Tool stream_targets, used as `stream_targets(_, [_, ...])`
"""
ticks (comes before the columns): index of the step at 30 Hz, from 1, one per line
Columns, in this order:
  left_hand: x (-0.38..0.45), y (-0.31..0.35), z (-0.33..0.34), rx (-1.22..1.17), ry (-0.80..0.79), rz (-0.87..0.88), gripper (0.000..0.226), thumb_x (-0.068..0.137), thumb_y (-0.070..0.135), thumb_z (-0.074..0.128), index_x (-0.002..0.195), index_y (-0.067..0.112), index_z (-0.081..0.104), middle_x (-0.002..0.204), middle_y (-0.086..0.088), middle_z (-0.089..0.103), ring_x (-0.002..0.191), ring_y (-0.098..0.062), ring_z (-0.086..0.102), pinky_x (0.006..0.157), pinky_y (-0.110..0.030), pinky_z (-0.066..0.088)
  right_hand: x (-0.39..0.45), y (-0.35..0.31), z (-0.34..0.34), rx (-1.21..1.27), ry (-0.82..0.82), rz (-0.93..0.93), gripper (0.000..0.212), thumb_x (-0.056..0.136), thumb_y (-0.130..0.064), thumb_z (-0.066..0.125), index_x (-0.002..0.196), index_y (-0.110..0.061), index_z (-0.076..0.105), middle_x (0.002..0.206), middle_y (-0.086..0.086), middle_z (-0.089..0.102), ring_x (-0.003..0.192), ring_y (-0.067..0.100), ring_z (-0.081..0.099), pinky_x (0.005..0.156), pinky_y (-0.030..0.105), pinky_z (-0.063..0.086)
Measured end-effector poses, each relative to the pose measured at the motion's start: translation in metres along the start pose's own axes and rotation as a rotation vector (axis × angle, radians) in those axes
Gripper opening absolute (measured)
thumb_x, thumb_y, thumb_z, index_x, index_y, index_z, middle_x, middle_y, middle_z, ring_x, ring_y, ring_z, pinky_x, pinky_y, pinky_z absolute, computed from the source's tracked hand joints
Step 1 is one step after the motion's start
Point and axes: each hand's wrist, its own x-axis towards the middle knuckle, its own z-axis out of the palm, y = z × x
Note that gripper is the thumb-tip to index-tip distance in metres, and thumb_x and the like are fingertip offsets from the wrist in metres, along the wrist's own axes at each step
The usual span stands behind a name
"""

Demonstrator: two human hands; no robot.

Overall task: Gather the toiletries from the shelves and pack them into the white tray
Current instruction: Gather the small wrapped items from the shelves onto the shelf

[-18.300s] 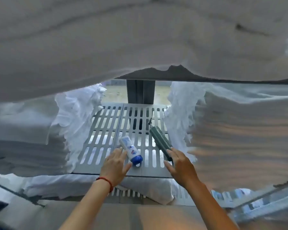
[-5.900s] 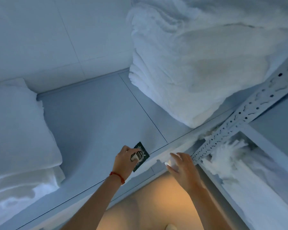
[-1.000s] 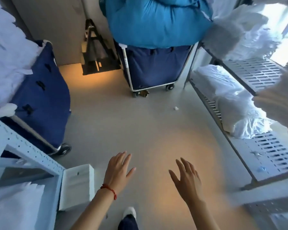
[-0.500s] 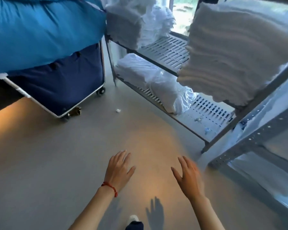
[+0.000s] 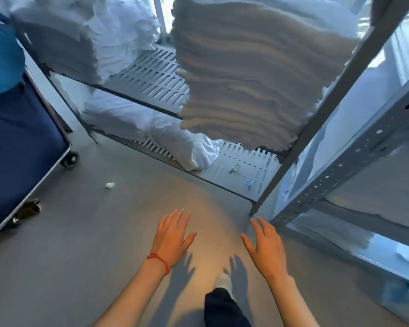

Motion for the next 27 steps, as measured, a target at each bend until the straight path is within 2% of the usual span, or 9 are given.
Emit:
stream_targets(2, [0.035,0.009,0.001,0.001,-0.008,0.01,0.064,0.092,0.051,0.012,0.113,0.009,0.056,0.109,-0.015,0.065,0.101,-0.029,0.062,0.083,-0.046,0.05,0.029,0.013,0.0,0.007,0.0,0.003,0.074,0.091,-0.06,0.016,0.114,-0.006,0.06,0.115,0.019,0.063,0.105,0.036,0.06,0.082,0.049,0.05])
stream_targets(6, [0.104,0.02,0.008,-0.019,-0.038,0.048,0.056,0.085,0.047,0.031,0.11,0.006,0.058,0.107,-0.018,0.066,0.098,-0.032,0.063,0.08,-0.048,0.051,0.086,0.035,0.004,0.028,0.003,0.027,0.054,0.085,-0.047,0.042,0.118,-0.006,0.057,0.12,0.021,0.059,0.111,0.039,0.055,0.087,0.051,0.046])
stream_targets(9, [0.149,0.024,0.017,-0.025,-0.075,0.083,0.052,0.08,0.043,0.037,0.109,0.006,0.06,0.107,-0.018,0.066,0.097,-0.032,0.063,0.079,-0.047,0.051,0.119,0.048,0.017,0.019,0.06,0.05,0.054,0.088,-0.048,0.036,0.109,-0.005,0.062,0.109,0.019,0.064,0.099,0.035,0.062,0.077,0.046,0.052])
stream_targets(11, [0.181,0.025,0.033,-0.058,-0.079,0.108,0.056,0.079,0.045,0.035,0.113,0.007,0.058,0.113,-0.019,0.063,0.104,-0.034,0.06,0.085,-0.047,0.048,0.14,0.059,0.034,-0.005,0.078,0.031,0.057,0.09,-0.051,0.031,0.108,-0.006,0.062,0.107,0.017,0.066,0.096,0.033,0.063,0.074,0.043,0.054])
stream_targets(14, [0.231,0.021,0.069,-0.116,-0.065,0.141,0.072,0.077,0.054,0.023,0.129,0.009,0.044,0.135,-0.018,0.045,0.126,-0.033,0.04,0.104,-0.043,0.029,0.179,0.078,0.072,-0.013,0.135,0.054,0.042,0.083,-0.04,0.058,0.11,-0.008,0.06,0.111,0.016,0.064,0.1,0.033,0.062,0.074,0.042,0.054])
stream_targets(16, [0.268,0.013,0.103,-0.093,-0.054,0.169,0.07,0.081,0.056,0.025,0.135,0.013,0.036,0.142,-0.014,0.037,0.131,-0.029,0.031,0.108,-0.04,0.024,0.207,0.091,0.105,0.004,0.17,0.044,0.042,0.076,-0.031,0.071,0.109,-0.006,0.061,0.111,0.017,0.064,0.1,0.034,0.062,0.075,0.043,0.054])
stream_targets(19, [0.321,-0.002,0.162,-0.052,-0.016,0.223,0.058,0.087,0.049,0.039,0.131,0.011,0.041,0.136,-0.017,0.045,0.125,-0.033,0.04,0.102,-0.045,0.033,0.245,0.113,0.163,0.024,0.194,0.018,0.042,0.076,-0.03,0.07,0.108,-0.005,0.061,0.111,0.017,0.063,0.1,0.033,0.061,0.077,0.042,0.053])
stream_targets(22, [0.371,-0.017,0.225,-0.058,0.029,0.295,0.058,0.08,0.048,0.037,0.115,0.006,0.056,0.112,-0.021,0.062,0.101,-0.038,0.059,0.084,-0.048,0.048,0.28,0.14,0.224,0.025,0.213,0.004,0.05,0.068,-0.025,0.08,0.108,-0.004,0.06,0.109,0.019,0.063,0.097,0.035,0.062,0.074,0.044,0.056])
stream_targets(27, [0.447,-0.038,0.331,-0.09,0.091,0.329,0.051,0.079,0.044,0.041,0.11,0.007,0.057,0.106,-0.018,0.065,0.095,-0.034,0.063,0.076,-0.044,0.052,0.341,0.193,0.326,0.002,0.272,0.008,0.051,0.064,-0.024,0.082,0.107,-0.003,0.062,0.106,0.019,0.065,0.096,0.034,0.063,0.073,0.042,0.055])
